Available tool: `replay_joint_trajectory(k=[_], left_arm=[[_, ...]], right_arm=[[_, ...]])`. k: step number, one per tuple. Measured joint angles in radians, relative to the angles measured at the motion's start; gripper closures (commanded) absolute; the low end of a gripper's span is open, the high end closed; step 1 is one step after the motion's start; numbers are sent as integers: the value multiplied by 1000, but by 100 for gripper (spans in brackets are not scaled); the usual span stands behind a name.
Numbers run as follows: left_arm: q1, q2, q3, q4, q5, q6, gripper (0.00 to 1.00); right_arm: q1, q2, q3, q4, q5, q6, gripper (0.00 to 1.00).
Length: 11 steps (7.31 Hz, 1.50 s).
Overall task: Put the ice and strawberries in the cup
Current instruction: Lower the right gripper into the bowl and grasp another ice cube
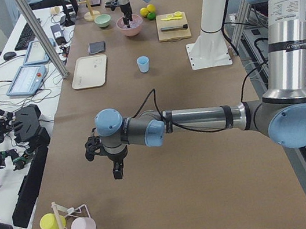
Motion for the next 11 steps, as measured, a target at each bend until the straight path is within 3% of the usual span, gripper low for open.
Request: replay_joint_trajectory(k=[3,5,9,10,11], left_arm=[[3,-3,5,0,0,0,2],[4,-4,4,-1,0,0,2],[4,-11,5,0,0,0,2],[4,-14,6,0,0,0,2],[4,-17,7,1,0,0,2]], right_arm=[[-3,-1,-13,-1,-9,1,16],[-8,-1,-29,-1,-24,0,21],[-14,1,-45,-1,-37,-10,88],[-9,1,-45,-2,-36,-13,100],[-3,2,-45,-2,-33,-15,100]])
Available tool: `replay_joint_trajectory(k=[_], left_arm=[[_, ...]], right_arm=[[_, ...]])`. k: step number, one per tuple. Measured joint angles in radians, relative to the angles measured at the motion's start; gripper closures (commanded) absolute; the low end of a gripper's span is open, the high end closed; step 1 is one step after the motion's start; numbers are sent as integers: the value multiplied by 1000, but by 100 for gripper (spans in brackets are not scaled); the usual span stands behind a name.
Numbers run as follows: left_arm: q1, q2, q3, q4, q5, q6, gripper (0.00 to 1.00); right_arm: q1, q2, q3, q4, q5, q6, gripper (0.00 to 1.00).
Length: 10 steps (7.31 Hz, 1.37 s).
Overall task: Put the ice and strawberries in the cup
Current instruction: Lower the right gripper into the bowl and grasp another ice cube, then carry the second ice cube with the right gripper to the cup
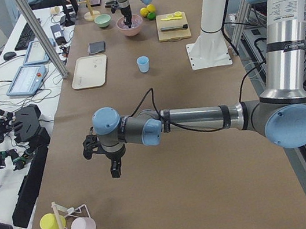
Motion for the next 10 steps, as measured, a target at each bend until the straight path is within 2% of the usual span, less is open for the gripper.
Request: replay_joint_trajectory(k=[3,6,8,10], left_arm=[[0,-7,1,0,0,0,2],[0,-11,6,0,1,0,2],[0,-12,9,-1,1,0,2],[0,-12,8,-1,0,0,2]], right_arm=[[38,5,18,-4,38,-16,100],[77,55,112,-21,140,-24,100],[34,154,125,-2,161,12,100],[-68,238,93,119,115,98,100]])
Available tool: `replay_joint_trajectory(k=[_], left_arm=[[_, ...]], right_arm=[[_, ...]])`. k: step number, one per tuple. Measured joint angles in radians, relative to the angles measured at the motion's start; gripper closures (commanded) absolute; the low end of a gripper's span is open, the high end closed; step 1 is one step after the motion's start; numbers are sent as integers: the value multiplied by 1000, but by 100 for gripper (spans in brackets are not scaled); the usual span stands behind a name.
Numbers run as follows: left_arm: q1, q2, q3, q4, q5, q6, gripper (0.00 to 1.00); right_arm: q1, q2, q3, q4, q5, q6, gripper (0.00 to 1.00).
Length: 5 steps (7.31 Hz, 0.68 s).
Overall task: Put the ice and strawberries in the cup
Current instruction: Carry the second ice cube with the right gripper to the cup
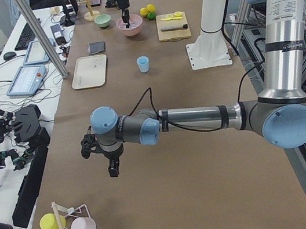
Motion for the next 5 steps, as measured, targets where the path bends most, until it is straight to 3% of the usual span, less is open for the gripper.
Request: replay_joint_trajectory(k=[2,5], left_arm=[[0,0,1,0,0,0,2],[0,-1,9,-2,0,0,2]], right_arm=[[-134,58,-59,120,-110,65,100],[-263,135,-156,184,-243,100,100]])
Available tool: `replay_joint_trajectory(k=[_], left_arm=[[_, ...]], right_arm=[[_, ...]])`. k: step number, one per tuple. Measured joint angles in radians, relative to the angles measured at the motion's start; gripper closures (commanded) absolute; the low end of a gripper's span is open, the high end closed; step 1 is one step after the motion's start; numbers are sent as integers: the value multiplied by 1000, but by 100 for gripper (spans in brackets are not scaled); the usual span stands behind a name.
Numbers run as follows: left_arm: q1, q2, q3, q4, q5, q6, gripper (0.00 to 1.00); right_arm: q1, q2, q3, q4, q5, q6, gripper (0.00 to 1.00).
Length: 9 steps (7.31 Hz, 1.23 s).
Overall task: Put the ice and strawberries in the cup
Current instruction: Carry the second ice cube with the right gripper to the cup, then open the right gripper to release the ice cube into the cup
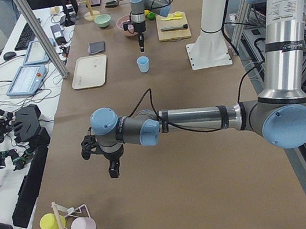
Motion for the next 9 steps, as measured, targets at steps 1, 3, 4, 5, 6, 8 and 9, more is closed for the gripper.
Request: replay_joint_trajectory(k=[1,3,4,5,6,8,9], left_arm=[[0,0,2,0,0,0,2],[0,0,6,0,0,2,2],[0,0,8,-2,1,3,2],[0,1,11,-3,1,6,2],[0,1,18,-6,2,8,2],[0,2,27,-7,2,10,2],[0,2,26,-8,1,9,2]], right_arm=[[-20,21,-25,7,-23,7,100],[-39,57,-62,11,-42,12,100],[-43,63,-66,11,-44,14,65],[-44,67,-68,10,-45,14,45],[-39,70,-71,9,-46,14,25],[-14,84,-73,6,-48,11,2],[-6,89,-73,6,-45,15,2]])
